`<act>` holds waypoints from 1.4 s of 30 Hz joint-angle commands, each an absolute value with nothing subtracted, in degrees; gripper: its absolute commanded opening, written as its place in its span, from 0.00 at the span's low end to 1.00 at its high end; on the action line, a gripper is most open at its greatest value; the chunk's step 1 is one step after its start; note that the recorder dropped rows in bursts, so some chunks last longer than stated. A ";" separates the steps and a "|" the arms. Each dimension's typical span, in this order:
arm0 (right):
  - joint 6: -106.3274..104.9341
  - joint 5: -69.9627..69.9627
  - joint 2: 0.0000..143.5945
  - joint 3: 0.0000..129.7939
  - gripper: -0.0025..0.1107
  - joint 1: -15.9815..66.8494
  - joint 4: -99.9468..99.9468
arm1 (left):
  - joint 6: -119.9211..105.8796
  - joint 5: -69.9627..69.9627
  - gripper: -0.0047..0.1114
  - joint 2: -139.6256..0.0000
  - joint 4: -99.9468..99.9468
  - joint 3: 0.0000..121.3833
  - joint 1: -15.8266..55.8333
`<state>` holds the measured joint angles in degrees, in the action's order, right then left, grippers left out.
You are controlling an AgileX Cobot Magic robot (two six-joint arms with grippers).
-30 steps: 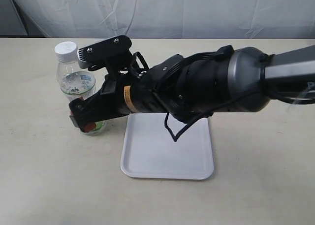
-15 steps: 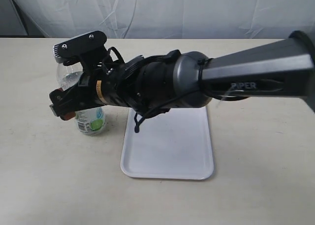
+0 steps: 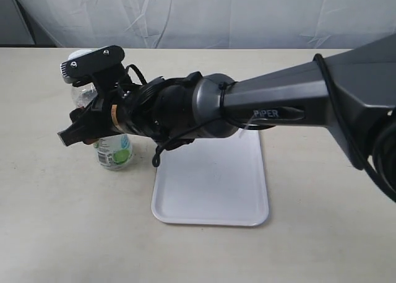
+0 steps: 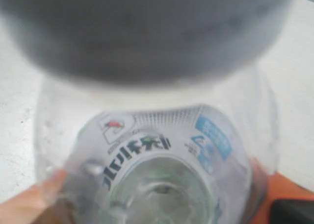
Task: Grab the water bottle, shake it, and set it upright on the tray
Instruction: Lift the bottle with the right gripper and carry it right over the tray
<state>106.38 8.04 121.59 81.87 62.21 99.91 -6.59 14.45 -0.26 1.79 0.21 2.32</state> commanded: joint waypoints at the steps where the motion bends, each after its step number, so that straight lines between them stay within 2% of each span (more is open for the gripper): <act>1: 106.25 5.61 121.51 82.25 0.04 62.30 99.95 | -6.44 13.68 0.04 0.00 1.79 0.00 2.34; 5: 106.36 4.08 120.98 82.25 0.06 62.30 99.95 | -6.57 13.68 0.04 0.00 1.79 0.00 2.34; 7: 106.36 2.45 119.50 82.01 0.02 62.30 98.56 | -6.57 13.68 0.04 0.00 1.79 0.00 2.34; 11: 106.36 1.31 114.22 81.00 0.01 62.39 98.16 | -6.57 13.68 0.04 0.00 1.79 0.00 2.34; 17: 104.10 18.64 100.74 72.41 0.01 62.39 95.33 | -6.47 13.68 0.04 0.00 1.79 0.00 2.34; 21: 88.45 38.01 92.86 66.31 0.01 62.39 77.96 | -6.47 13.68 0.04 0.00 1.79 0.00 2.34; 22: 85.73 38.54 91.64 65.48 0.01 62.39 74.06 | -6.47 13.68 0.04 0.00 1.79 0.00 2.34; 25: 57.55 21.64 86.61 62.66 0.01 62.39 53.67 | -6.47 13.68 0.04 0.00 1.79 0.00 2.34; 27: 40.14 19.08 83.75 61.52 0.01 62.39 42.58 | -6.47 13.68 0.04 0.00 1.79 0.00 2.34; 28: 41.23 22.88 83.13 61.68 0.01 61.33 43.09 | -6.47 13.68 0.04 0.00 1.79 0.00 2.34; 31: 65.01 36.19 83.13 62.12 0.01 57.11 52.23 | -6.47 13.68 0.04 0.00 1.79 0.00 2.34; 32: 63.54 35.66 83.13 62.12 0.01 56.97 49.44 | -6.47 13.68 0.04 0.00 1.79 0.00 2.34; 36: 17.97 22.65 80.78 61.99 0.01 59.08 21.82 | -6.47 13.68 0.04 0.00 1.79 0.00 2.34; 37: 19.58 22.68 80.78 62.22 0.01 58.18 22.85 | -6.47 13.68 0.04 0.00 1.79 0.00 2.34; 40: 54.09 30.66 82.18 62.34 0.01 52.42 40.30 | -6.46 13.68 0.04 0.00 1.92 0.00 2.34; 42: 53.20 32.30 82.46 62.19 0.01 52.63 39.50 | -6.59 13.68 0.04 0.00 1.91 0.00 2.34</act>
